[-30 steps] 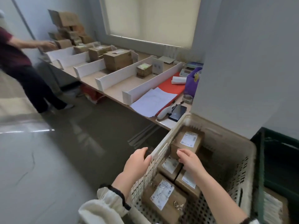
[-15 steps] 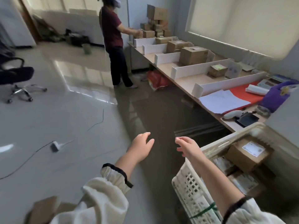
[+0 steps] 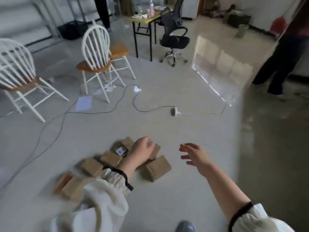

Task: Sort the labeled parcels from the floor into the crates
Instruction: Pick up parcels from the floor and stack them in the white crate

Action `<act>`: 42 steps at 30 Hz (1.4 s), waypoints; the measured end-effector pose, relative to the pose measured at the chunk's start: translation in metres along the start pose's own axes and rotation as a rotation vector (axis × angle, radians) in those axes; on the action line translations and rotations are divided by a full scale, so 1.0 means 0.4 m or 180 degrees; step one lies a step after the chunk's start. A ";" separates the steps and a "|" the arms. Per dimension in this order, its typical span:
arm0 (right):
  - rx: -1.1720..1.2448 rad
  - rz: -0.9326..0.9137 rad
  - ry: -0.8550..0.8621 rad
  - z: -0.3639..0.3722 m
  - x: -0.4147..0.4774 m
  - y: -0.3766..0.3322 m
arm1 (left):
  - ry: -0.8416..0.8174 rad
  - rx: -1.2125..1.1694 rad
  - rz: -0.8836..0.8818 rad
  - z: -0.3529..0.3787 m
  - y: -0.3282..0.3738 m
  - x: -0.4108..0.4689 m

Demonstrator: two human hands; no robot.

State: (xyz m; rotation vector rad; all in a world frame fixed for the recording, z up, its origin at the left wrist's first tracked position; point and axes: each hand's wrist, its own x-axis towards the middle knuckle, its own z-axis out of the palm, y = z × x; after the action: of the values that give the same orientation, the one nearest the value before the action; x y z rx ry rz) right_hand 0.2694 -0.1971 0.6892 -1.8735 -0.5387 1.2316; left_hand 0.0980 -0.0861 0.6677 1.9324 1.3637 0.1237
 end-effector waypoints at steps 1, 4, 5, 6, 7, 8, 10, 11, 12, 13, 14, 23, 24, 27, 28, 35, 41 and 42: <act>-0.0079 0.0005 -0.0151 0.046 0.024 -0.014 | 0.0107 -0.0135 -0.0168 -0.024 -0.054 -0.001; -0.0336 0.0067 -0.0562 0.157 0.103 -0.044 | 0.0323 -0.0392 -0.0657 -0.066 -0.184 -0.020; -0.0416 0.0086 -0.0670 0.187 0.130 -0.051 | 0.0388 -0.0421 -0.0801 -0.074 -0.213 -0.028; -0.0474 0.0098 -0.0767 0.216 0.159 -0.059 | 0.0458 -0.0434 -0.0942 -0.081 -0.238 -0.032; -0.0535 0.0101 -0.0861 0.244 0.187 -0.068 | 0.0525 -0.0451 -0.1077 -0.083 -0.262 -0.029; -0.0613 0.0109 -0.0962 0.268 0.217 -0.072 | 0.0593 -0.0468 -0.1188 -0.086 -0.280 -0.023; -0.0838 0.0152 -0.1213 0.308 0.289 -0.079 | 0.0721 -0.0557 -0.1395 -0.075 -0.314 0.003; -0.0895 0.0181 -0.1258 0.314 0.307 -0.081 | 0.0731 -0.0601 -0.1443 -0.068 -0.317 0.008; -0.0984 0.0201 -0.1323 0.323 0.344 -0.083 | 0.0752 -0.0666 -0.1539 -0.057 -0.327 0.024; -0.1093 0.0232 -0.1367 0.333 0.388 -0.083 | 0.0755 -0.0702 -0.1643 -0.042 -0.339 0.048; -0.1197 0.0273 -0.1363 0.339 0.435 -0.078 | 0.0734 -0.0730 -0.1728 -0.025 -0.351 0.075; -0.1416 0.1012 -0.0997 0.372 0.814 0.164 | -0.0179 -0.0555 -0.1910 0.282 -0.531 0.384; -0.1432 0.1060 -0.0975 0.374 0.863 0.212 | -0.0270 -0.0427 -0.1837 0.324 -0.559 0.430; -0.1522 0.1213 -0.0946 0.399 1.030 0.375 | -0.0514 0.0009 -0.1551 0.466 -0.665 0.577; -0.1582 0.1272 -0.0924 0.412 1.088 0.436 | -0.0658 0.0132 -0.1488 0.519 -0.704 0.623; -0.2848 0.0697 -0.0426 0.459 1.536 0.860 | -0.0934 -0.0949 -0.2008 0.872 -1.056 0.933; -0.2552 0.1102 -0.0311 0.486 1.788 1.059 | -0.1339 -0.2849 -0.2936 1.055 -1.282 1.102; -0.2069 0.1504 -0.0474 0.490 1.813 1.067 | -0.1411 -0.2833 -0.2894 1.080 -1.296 1.123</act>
State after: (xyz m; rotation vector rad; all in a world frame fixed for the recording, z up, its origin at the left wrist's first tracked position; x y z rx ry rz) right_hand 0.3730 0.1501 -0.0951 -2.5703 -0.6525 1.6465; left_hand 0.0962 0.1446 -0.1094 0.4848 1.4009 -0.1234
